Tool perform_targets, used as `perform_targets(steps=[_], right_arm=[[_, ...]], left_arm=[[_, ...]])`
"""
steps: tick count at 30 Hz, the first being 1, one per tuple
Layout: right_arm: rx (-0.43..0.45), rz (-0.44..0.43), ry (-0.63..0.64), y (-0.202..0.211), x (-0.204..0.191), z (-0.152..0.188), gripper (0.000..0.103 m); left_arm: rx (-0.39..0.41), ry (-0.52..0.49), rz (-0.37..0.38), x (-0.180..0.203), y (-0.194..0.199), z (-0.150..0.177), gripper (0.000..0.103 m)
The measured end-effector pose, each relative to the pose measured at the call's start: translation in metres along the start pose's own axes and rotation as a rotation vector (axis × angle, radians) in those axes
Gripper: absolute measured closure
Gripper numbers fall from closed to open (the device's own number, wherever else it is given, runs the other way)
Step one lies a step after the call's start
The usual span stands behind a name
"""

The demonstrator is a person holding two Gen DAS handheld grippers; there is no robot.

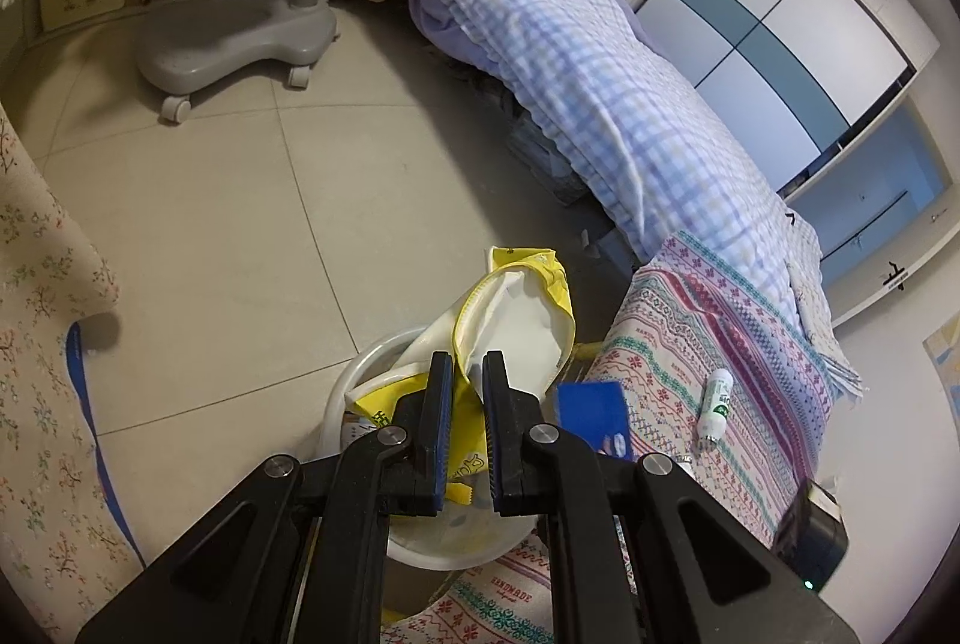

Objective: Collect trash
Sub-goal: 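Carry the snack bag and blue box to the wastebasket and release both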

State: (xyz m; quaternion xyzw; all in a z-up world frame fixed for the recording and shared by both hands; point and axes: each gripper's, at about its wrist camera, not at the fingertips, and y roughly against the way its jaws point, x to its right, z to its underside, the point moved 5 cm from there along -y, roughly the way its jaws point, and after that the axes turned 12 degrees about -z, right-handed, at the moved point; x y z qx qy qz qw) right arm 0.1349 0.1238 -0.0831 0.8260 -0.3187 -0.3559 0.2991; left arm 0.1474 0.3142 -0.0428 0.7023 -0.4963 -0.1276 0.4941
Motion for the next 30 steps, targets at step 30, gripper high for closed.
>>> perform_targets(steps=[30], right_arm=[[0.068,0.032,-0.129,0.020,0.031,-0.001,0.025]], left_arm=[[-0.341,-0.303,-0.106,0.037,-0.076,0.064,0.088]])
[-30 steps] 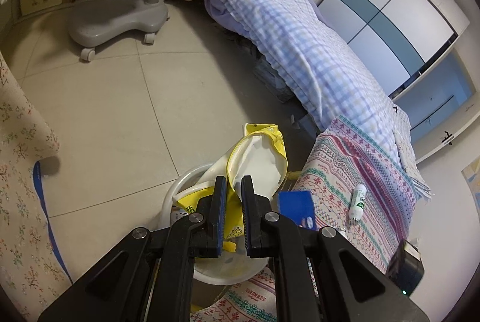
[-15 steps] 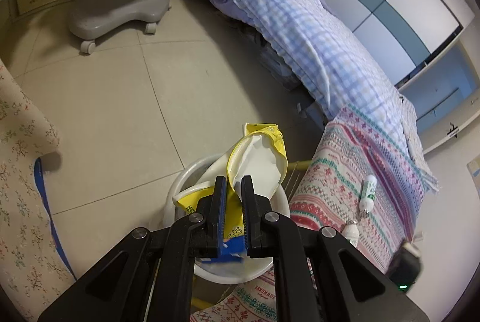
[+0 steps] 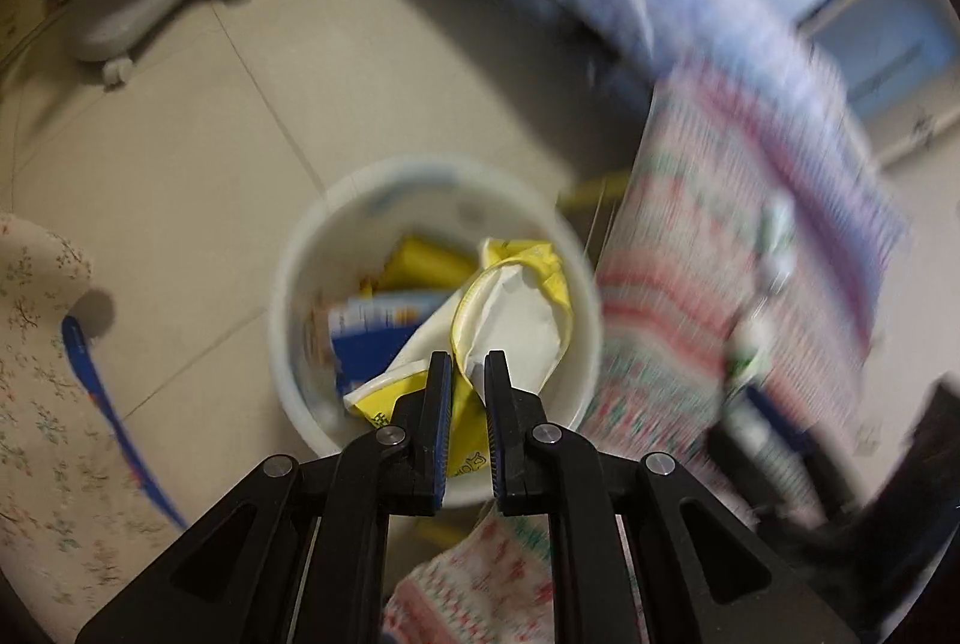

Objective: Collect trash
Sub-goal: 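Carry the snack bag and blue box to the wastebasket and release both, then grasp a white AD milk bottle with the left tool while the right tool grasps another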

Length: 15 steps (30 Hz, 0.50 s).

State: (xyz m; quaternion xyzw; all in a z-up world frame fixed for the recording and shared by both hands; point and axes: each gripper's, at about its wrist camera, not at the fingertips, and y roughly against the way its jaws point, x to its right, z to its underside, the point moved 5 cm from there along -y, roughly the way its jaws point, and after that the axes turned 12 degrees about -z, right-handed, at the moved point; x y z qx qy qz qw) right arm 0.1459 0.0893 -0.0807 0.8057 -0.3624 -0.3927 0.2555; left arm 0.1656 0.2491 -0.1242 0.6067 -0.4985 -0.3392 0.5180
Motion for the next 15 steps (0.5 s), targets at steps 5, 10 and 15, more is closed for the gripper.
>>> perform_targets(steps=[5,10,15], right_arm=[[0.017,0.004,-0.015,0.012,0.008,0.000,0.025],[0.033,0.025,0.005,0.039,0.017,0.000,0.025],[0.038,0.066,-0.006,0.071,0.045,-0.004,0.025]], left_arm=[[0.039,0.074,0.042,-0.009,0.014,-0.006,0.082],[0.153,0.092,-0.013,-0.015,0.038,-0.014,0.082],[0.125,0.052,0.088,0.012,0.038,-0.013,0.082]])
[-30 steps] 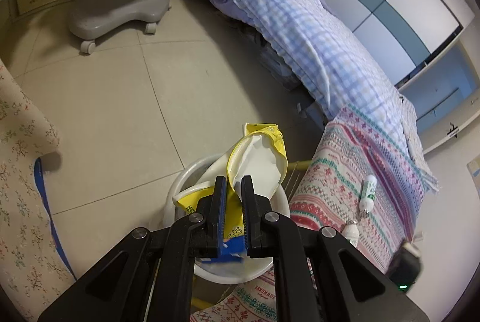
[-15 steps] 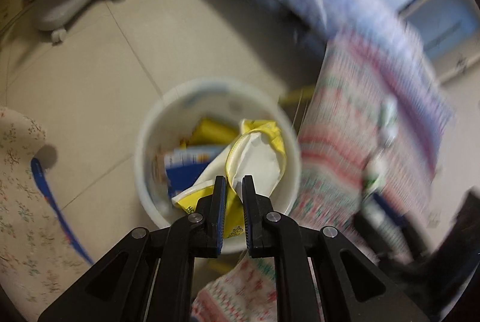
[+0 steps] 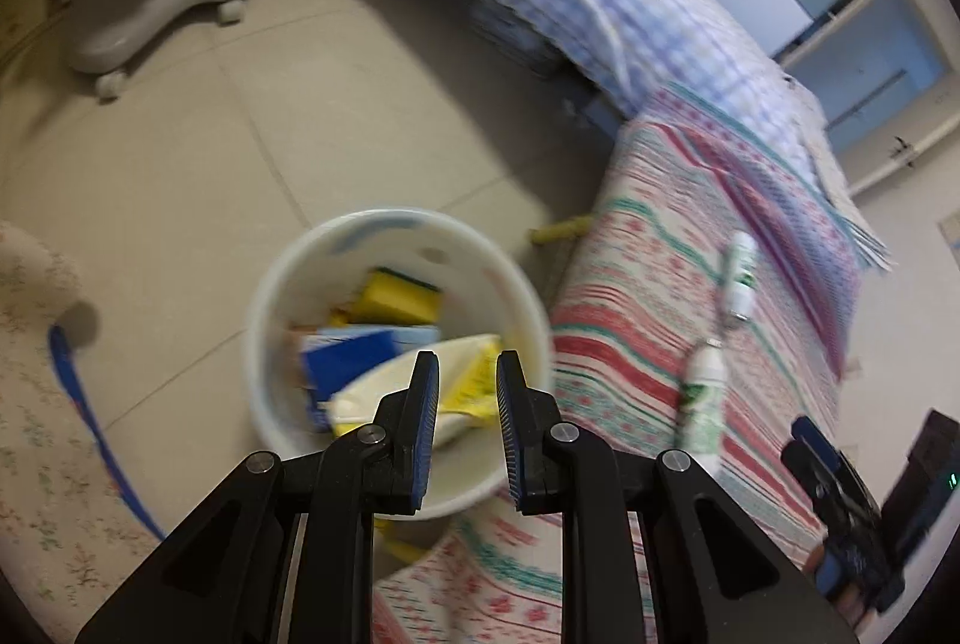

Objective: Collect trash
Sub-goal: 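Grasp a white AD milk bottle with the left tool while the right tool grasps another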

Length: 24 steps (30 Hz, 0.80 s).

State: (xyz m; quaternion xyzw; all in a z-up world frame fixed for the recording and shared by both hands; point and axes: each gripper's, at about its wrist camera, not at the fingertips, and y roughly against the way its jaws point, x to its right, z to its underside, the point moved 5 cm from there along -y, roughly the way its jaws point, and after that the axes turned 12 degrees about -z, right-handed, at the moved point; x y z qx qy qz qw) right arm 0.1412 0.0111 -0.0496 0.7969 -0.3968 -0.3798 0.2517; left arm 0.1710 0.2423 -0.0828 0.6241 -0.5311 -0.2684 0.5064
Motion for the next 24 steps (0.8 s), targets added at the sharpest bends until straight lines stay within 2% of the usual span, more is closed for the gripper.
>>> perform_targets(steps=[3,5,7,13,16,21,24], right_arm=[[0.003,0.030,-0.031,0.020,0.025,-0.003,0.025],[0.011,0.058,-0.053,0.034,0.044,-0.003,0.025],[0.021,0.076,-0.084,0.044,0.059,-0.002,0.025],[0.026,0.084,-0.228,0.061,0.104,0.016,0.025],[0.028,0.076,-0.287,0.062,0.117,0.021,0.025],[0.051,0.065,-0.351,0.067,0.131,0.020,0.025],[0.057,0.062,-0.376,0.070,0.137,0.022,0.025]], left_arm=[[0.025,-0.051,0.006,0.022,0.007,0.002,0.082],[0.024,-0.075,0.018,0.039,0.009,0.004,0.075],[0.006,-0.093,0.041,0.057,0.006,0.009,0.062],[-0.109,-0.125,0.124,0.120,-0.017,0.032,0.060],[-0.143,-0.166,0.123,0.154,-0.030,0.046,0.060],[-0.149,-0.227,0.104,0.192,-0.047,0.057,0.060],[-0.151,-0.268,0.054,0.211,-0.064,0.063,0.060]])
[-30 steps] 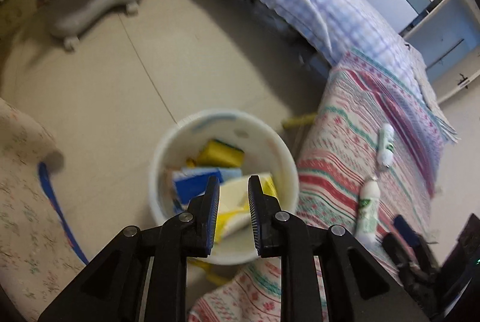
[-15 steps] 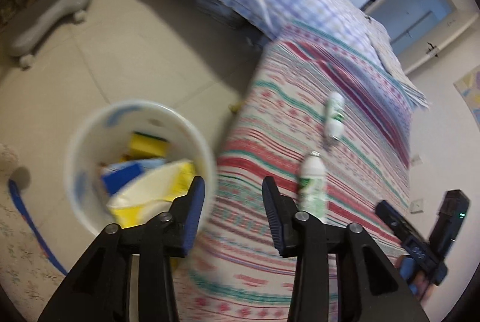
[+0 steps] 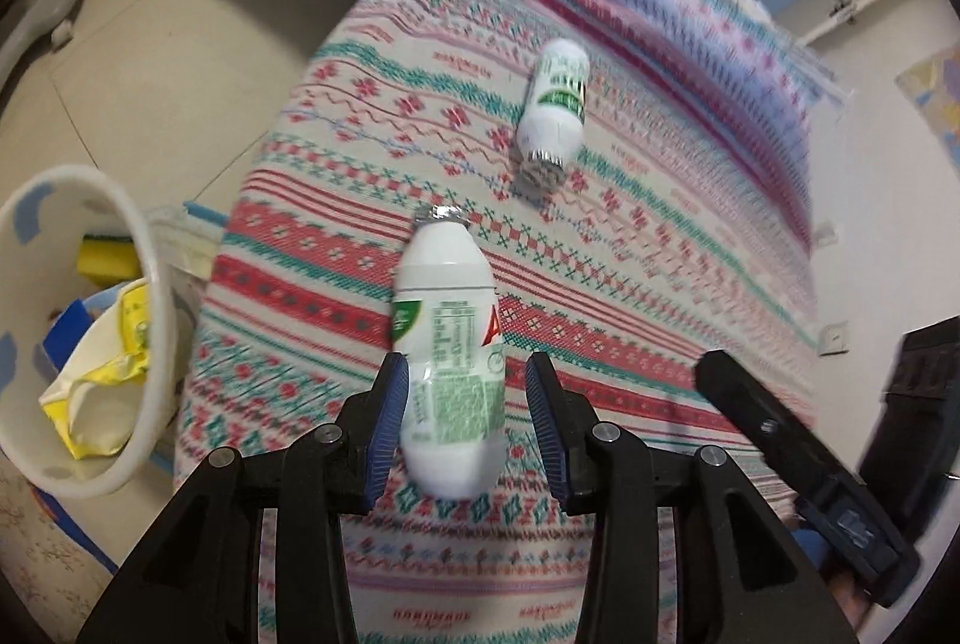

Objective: Collect trash
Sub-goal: 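Grasp a white AD milk bottle with the left tool while the right tool grasps another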

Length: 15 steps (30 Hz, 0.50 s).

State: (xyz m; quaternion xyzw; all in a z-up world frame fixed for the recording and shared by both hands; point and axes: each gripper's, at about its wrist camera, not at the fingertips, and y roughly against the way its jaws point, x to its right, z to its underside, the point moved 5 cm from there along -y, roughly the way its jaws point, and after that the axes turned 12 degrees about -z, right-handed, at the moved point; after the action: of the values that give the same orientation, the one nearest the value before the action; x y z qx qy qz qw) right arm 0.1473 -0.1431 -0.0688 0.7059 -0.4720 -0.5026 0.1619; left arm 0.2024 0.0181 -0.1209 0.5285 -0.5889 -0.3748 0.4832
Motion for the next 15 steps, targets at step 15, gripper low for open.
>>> perform_targets(steps=[15], right_arm=[[0.014,-0.004,-0.112,-0.017,0.031,-0.016,0.025]], left_arm=[[0.095,-0.038,-0.011,-0.002,0.008,-0.005,0.084]])
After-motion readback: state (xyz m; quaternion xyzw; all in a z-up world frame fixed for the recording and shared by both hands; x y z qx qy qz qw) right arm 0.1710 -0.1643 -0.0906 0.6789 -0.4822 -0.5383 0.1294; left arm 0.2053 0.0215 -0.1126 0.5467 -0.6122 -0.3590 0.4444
